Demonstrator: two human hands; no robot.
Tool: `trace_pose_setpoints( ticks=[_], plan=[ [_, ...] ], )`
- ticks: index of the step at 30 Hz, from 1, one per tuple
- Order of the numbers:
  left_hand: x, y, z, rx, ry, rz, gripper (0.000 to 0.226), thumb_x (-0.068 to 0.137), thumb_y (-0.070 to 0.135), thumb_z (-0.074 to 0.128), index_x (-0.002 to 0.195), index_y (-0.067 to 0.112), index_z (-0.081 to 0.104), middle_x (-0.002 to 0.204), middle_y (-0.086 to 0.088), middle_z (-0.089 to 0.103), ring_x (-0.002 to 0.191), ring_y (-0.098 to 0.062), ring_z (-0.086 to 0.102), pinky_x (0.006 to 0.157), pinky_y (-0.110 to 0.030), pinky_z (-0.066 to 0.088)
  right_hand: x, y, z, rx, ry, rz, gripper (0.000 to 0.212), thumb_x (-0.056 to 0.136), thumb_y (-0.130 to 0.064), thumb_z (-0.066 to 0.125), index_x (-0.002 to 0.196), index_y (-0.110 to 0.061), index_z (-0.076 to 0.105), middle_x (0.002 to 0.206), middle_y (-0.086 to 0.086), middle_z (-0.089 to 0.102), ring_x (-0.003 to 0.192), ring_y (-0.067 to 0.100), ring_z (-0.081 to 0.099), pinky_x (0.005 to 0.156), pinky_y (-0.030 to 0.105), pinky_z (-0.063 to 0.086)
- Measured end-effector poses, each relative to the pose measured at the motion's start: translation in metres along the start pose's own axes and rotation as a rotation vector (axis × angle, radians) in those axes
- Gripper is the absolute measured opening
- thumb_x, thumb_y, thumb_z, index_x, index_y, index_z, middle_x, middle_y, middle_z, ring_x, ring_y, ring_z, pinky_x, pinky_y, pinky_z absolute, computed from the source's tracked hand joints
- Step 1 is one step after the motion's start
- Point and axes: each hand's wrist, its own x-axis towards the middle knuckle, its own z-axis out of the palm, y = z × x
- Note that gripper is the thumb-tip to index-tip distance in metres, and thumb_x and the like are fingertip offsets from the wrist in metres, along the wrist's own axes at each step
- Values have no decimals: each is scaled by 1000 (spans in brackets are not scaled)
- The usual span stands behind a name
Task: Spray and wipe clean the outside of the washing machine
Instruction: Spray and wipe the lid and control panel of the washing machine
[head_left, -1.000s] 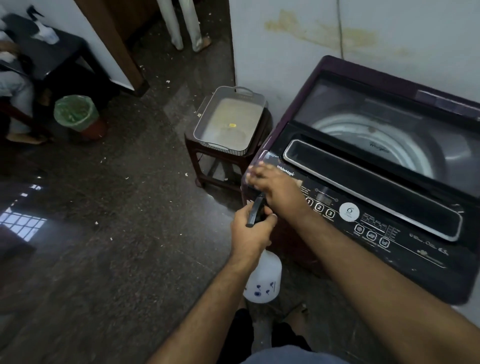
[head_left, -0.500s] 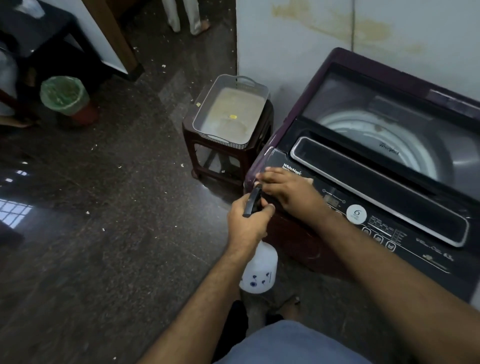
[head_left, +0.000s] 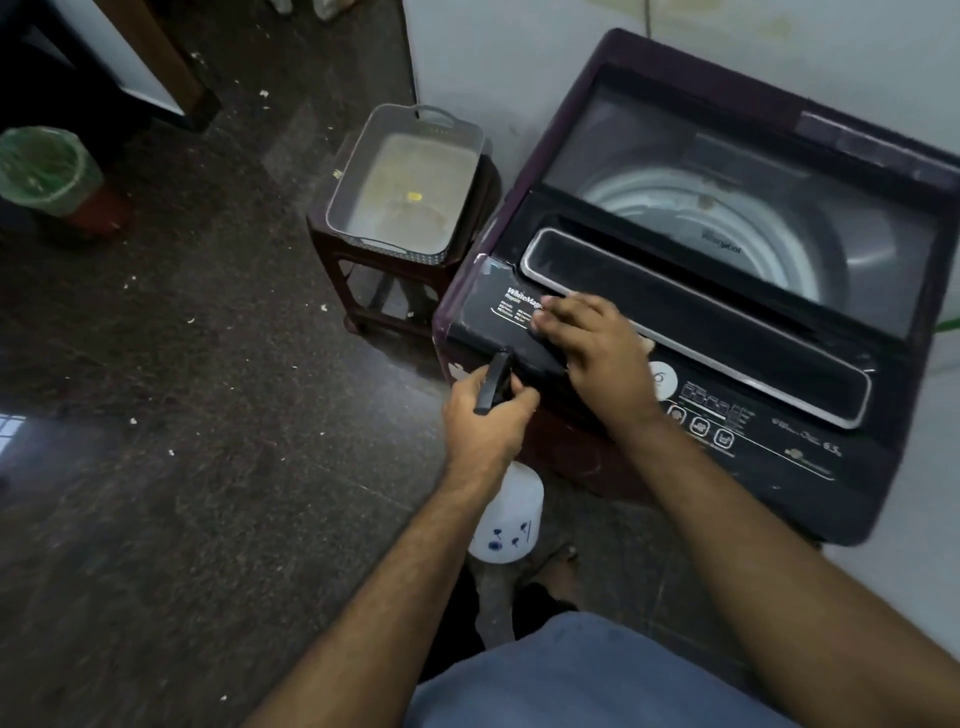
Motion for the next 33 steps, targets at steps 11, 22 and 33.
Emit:
trace_pose_setpoints(
  ticks=[11, 22, 33],
  plan=[
    [-25, -11, 31, 111, 4, 51, 33, 78, 8, 74, 57, 27, 58, 56, 13, 56, 60, -12, 54, 62, -34, 46, -39, -6, -10, -15, -25, 133, 31, 96, -22, 59, 124, -29, 72, 131, 2, 58, 108, 28, 48, 84, 46, 50],
    [-46, -17, 62, 145, -170, 128, 7, 73, 17, 73, 76, 19, 67, 71, 1, 67, 69, -20, 64, 69, -44, 56, -59, 20, -19, -70, -55, -7, 25, 100, -30, 58, 117, -25, 76, 119, 1, 59, 98, 24, 46, 80, 44, 48],
    [-64, -24, 89, 127, -99, 112, 7, 73, 12, 71, 79, 16, 68, 72, -8, 68, 67, -29, 65, 64, -42, 56, -81, 38, -39, -141, -82, -35, 26, 92, -29, 58, 110, -26, 77, 112, 6, 59, 91, 30, 47, 73, 42, 46]
  ],
)
